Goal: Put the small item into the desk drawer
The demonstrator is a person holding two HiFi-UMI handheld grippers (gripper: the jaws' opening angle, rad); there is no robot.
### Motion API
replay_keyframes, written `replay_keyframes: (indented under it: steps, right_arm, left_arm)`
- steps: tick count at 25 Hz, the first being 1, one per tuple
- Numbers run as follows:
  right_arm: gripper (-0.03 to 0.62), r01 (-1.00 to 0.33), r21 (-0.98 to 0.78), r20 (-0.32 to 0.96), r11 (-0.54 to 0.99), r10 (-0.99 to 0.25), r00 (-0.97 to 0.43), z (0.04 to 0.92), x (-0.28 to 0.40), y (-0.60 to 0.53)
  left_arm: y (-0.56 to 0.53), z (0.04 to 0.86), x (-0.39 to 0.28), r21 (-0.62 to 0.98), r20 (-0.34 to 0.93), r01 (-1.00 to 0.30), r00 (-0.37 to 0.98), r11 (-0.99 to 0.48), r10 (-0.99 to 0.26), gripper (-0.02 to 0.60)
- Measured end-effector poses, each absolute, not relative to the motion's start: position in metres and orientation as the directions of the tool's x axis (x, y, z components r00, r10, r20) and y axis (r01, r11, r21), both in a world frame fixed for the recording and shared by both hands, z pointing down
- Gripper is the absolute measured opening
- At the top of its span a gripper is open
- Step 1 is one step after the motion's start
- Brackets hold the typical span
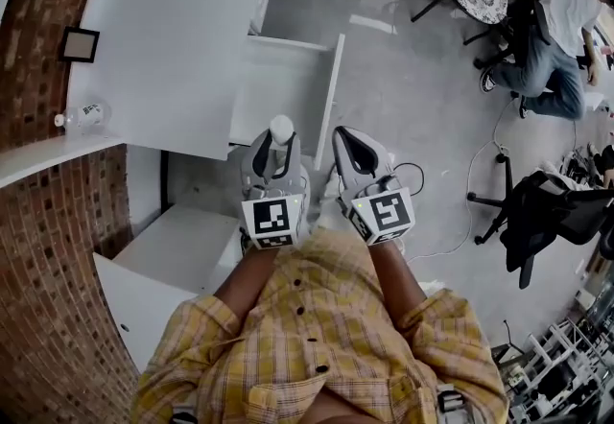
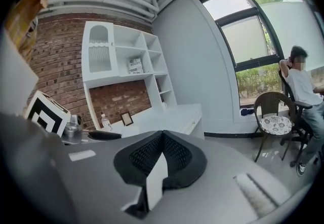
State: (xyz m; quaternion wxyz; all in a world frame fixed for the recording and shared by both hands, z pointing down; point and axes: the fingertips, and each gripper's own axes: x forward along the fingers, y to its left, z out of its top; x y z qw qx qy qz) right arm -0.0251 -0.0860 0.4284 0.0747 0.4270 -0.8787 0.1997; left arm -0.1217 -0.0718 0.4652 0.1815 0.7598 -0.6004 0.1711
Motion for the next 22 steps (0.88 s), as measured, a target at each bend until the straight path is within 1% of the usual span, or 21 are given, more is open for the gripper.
replay_keyframes:
  steps: [9,17,22]
  right_arm:
    - [0.002,-0.801,-0.305,0.351,0.514,-0.722,-0.597,0.460,-0.034,-0.107]
    - [0.002,-0.808,-0.307,0.379,0.503,-0.714,-0.588,0.480,-0.039,-0.120]
    - [0.002,-0.813,-0.306,0.396,0.495,-0.711,-0.582,0.492,-0.043,-0.126]
  left_arm:
    - [-0.097,0.508,-0.130,0.087,0.558,-0.962,0.262,-0.258,-0.788,0.169]
    - [-0.112,0.540,-0.137,0.105,0.601,-0.961,0.265,-0.254,-0.754,0.169]
    - [-0.117,0.570,-0.137,0.097,0.652,-0.957,0.269,-0.274,-0.709,0.169]
